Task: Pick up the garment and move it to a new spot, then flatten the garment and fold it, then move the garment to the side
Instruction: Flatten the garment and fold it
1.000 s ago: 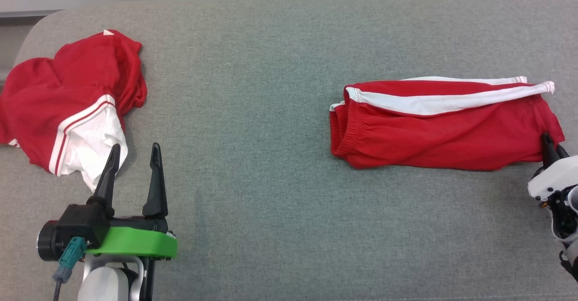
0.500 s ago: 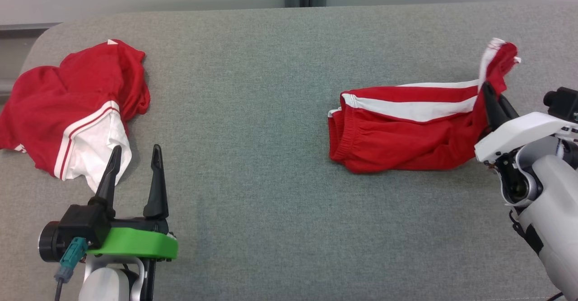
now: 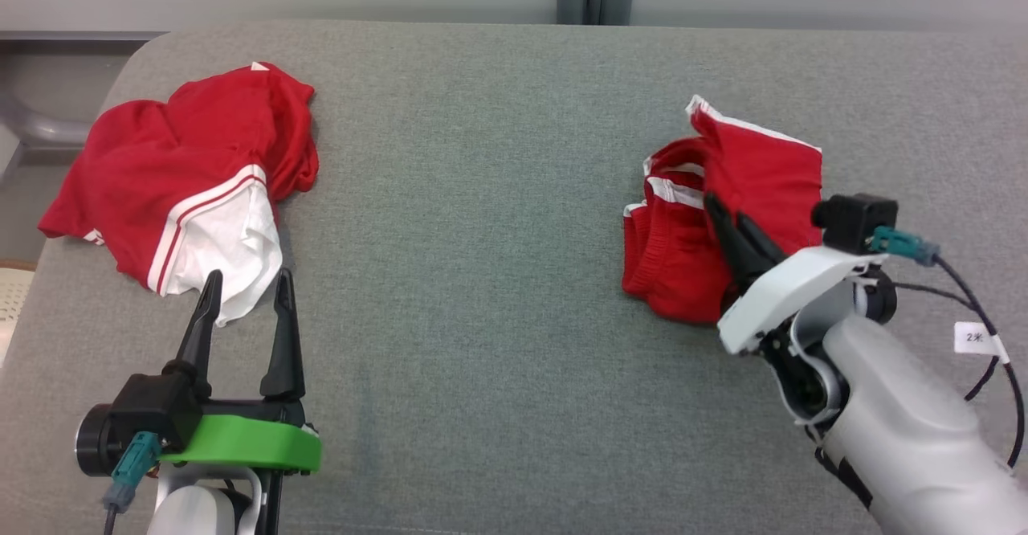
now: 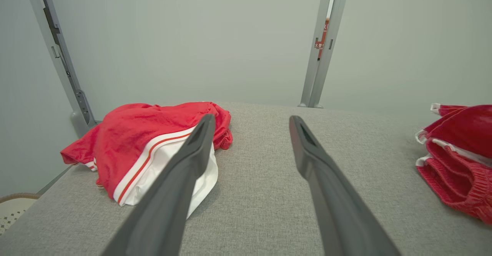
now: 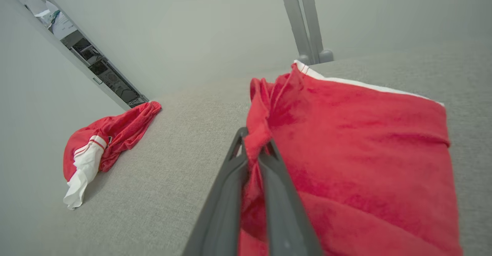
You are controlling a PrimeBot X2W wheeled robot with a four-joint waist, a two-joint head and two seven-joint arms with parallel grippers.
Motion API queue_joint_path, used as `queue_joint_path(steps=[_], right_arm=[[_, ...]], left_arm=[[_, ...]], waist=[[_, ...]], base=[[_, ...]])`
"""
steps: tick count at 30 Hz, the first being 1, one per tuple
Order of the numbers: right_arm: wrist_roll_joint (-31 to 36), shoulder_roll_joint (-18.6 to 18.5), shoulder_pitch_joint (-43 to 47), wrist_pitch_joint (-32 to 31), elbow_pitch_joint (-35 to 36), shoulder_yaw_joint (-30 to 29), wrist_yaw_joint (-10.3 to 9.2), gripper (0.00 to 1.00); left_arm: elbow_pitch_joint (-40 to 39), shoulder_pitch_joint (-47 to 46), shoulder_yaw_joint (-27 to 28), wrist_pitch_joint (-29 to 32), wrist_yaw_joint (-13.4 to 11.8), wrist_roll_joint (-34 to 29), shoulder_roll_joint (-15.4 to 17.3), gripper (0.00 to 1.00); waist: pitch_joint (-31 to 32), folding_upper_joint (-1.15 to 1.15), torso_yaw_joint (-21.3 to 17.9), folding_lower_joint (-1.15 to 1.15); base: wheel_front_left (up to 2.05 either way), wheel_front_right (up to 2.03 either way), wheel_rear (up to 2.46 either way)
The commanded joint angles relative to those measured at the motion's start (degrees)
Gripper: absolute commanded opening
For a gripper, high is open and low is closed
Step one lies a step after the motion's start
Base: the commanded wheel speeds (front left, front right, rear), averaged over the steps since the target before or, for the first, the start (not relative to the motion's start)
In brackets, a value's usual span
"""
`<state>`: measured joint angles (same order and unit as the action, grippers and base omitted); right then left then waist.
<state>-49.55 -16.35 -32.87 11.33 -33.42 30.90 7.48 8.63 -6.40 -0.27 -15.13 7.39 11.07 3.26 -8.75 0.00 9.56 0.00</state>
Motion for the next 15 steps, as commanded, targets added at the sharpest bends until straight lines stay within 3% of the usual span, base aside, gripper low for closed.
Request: queue_joint_path(steps=[1,9,10,11,12,15], right_arm=[[1.0,0.4,1.9,-0.4,0.4,1.1,0.03,0.00],[3.8,1.7,8.2,-0.3,1.4,3.4,0.03,0.00],[4.0,1.8,8.6,-0.1,1.6,3.2,0.03,0.04],[4.0,1.9,8.8,0.2,1.9,2.9,0.02,0.48],[4.1,1.9,9.1,0.5,2.0,2.6,0.02,1.00],[4.5,1.3,9.0,1.6,2.5,1.0,0.02,1.00]], left_arm=[[-0.1,0.8,-0.1,0.0,0.2,0.4,0.1,1.00],[0.2,0.9,0.0,0.0,0.2,0.7,-0.1,1.00],[0.2,1.0,0.1,0.0,0.2,0.6,-0.1,1.00],[0.3,1.1,0.2,0.0,0.2,0.6,-0.1,1.00],[0.3,1.2,0.3,0.0,0.2,0.4,-0.1,1.00],[0.4,1.2,0.6,0.0,0.2,0.0,-0.1,1.00]], waist=[[-0.3,0.00,1.2,0.00],[-0.7,0.00,2.8,0.00],[-0.6,0.00,2.8,0.00],[-0.6,0.00,2.7,0.00],[-0.5,0.00,2.5,0.00],[-0.2,0.00,2.0,0.00]], base=[[0.00,0.00,0.00],[0.00,0.00,0.00],[0.00,0.00,0.00],[0.00,0.00,0.00],[0.00,0.00,0.00],[0.00,0.00,0.00]])
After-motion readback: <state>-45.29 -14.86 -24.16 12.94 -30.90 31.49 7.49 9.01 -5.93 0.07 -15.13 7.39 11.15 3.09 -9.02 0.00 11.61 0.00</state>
